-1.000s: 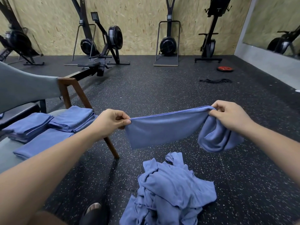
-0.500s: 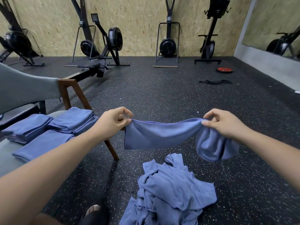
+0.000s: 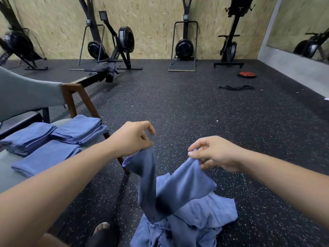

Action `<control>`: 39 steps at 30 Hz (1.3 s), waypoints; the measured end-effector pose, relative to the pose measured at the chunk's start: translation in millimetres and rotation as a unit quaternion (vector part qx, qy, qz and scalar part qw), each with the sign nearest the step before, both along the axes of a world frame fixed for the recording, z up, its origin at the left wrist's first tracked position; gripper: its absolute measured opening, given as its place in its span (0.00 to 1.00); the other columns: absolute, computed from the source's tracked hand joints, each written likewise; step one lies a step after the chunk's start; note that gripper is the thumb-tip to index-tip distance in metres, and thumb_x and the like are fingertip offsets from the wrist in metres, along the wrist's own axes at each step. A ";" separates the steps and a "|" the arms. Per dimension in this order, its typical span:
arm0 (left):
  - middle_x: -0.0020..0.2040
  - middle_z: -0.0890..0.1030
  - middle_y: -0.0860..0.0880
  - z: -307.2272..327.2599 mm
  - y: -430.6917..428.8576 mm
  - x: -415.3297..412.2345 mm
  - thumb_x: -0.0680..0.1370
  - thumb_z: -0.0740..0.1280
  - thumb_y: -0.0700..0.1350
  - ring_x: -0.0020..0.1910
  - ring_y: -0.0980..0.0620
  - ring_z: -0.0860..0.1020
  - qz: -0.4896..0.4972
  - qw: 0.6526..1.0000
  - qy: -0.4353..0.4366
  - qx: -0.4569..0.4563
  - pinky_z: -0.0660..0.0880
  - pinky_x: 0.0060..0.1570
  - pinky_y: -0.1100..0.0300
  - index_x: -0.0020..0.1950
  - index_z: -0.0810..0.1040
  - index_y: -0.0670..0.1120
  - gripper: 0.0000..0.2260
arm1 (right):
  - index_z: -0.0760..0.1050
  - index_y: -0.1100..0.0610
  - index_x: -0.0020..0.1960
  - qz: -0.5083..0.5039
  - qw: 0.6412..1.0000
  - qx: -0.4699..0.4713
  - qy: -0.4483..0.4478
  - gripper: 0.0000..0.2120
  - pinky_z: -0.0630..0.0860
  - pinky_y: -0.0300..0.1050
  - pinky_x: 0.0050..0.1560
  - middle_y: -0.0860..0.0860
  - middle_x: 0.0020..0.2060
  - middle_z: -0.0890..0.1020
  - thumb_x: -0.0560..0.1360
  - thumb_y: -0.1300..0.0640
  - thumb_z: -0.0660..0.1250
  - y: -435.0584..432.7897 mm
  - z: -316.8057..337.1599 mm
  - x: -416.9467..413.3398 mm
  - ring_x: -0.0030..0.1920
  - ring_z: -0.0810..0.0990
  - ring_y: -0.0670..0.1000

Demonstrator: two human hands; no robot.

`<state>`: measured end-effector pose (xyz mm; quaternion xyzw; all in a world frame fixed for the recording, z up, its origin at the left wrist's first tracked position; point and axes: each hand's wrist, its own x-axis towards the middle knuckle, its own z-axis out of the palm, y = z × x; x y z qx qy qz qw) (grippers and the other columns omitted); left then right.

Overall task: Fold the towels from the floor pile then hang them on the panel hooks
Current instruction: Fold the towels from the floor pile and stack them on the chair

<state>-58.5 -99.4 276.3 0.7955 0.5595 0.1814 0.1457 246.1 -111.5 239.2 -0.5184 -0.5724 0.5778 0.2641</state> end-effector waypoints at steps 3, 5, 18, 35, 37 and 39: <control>0.39 0.86 0.62 3.3 -7.2 9.4 0.77 0.76 0.44 0.40 0.65 0.82 -0.031 1.000 0.001 -0.004 0.77 0.45 0.61 0.57 0.79 0.57 0.13 | 0.81 0.64 0.62 0.027 0.999 -0.017 0.038 0.15 0.87 0.50 0.48 0.58 0.41 0.83 0.77 0.64 0.78 -9.3 11.7 -17.6 0.42 0.83 0.55; 0.40 0.87 0.63 4.8 -12.1 17.1 0.77 0.76 0.44 0.42 0.64 0.83 -0.049 0.999 -0.018 -0.005 0.78 0.52 0.58 0.59 0.79 0.57 0.14 | 0.80 0.62 0.65 0.032 0.997 -0.015 0.067 0.16 0.87 0.50 0.49 0.57 0.41 0.84 0.78 0.66 0.76 -14.3 18.6 -26.2 0.43 0.84 0.55; 0.39 0.86 0.57 9.3 -26.7 56.5 0.76 0.78 0.43 0.38 0.62 0.82 -0.037 0.984 -0.153 0.078 0.71 0.41 0.72 0.55 0.81 0.53 0.11 | 0.75 0.57 0.69 0.006 0.989 0.087 0.116 0.22 0.85 0.48 0.47 0.59 0.42 0.79 0.79 0.71 0.72 -20.1 32.8 -40.4 0.41 0.82 0.54; 0.53 0.83 0.58 12.8 -31.6 65.6 0.73 0.72 0.36 0.42 0.56 0.81 -0.088 0.981 -0.159 0.068 0.74 0.40 0.66 0.62 0.71 0.55 0.23 | 0.83 0.60 0.49 -0.055 0.969 0.231 -0.066 0.03 0.83 0.51 0.39 0.54 0.34 0.86 0.81 0.61 0.74 -8.7 28.5 -29.6 0.33 0.84 0.51; 0.50 0.82 0.59 13.2 -27.1 60.8 0.74 0.72 0.38 0.42 0.54 0.81 -0.076 0.985 -0.134 0.081 0.77 0.42 0.60 0.58 0.70 0.56 0.21 | 0.82 0.57 0.46 -0.056 0.956 0.268 -0.101 0.04 0.82 0.51 0.38 0.52 0.33 0.85 0.80 0.59 0.74 -6.8 30.8 -27.2 0.32 0.83 0.50; 0.46 0.81 0.59 13.6 -22.8 54.5 0.75 0.72 0.39 0.42 0.55 0.80 -0.070 0.988 -0.088 0.106 0.77 0.44 0.55 0.53 0.70 0.56 0.16 | 0.82 0.53 0.43 -0.066 0.936 0.316 -0.138 0.06 0.79 0.51 0.40 0.49 0.32 0.83 0.78 0.54 0.75 -2.9 33.6 -23.0 0.32 0.80 0.47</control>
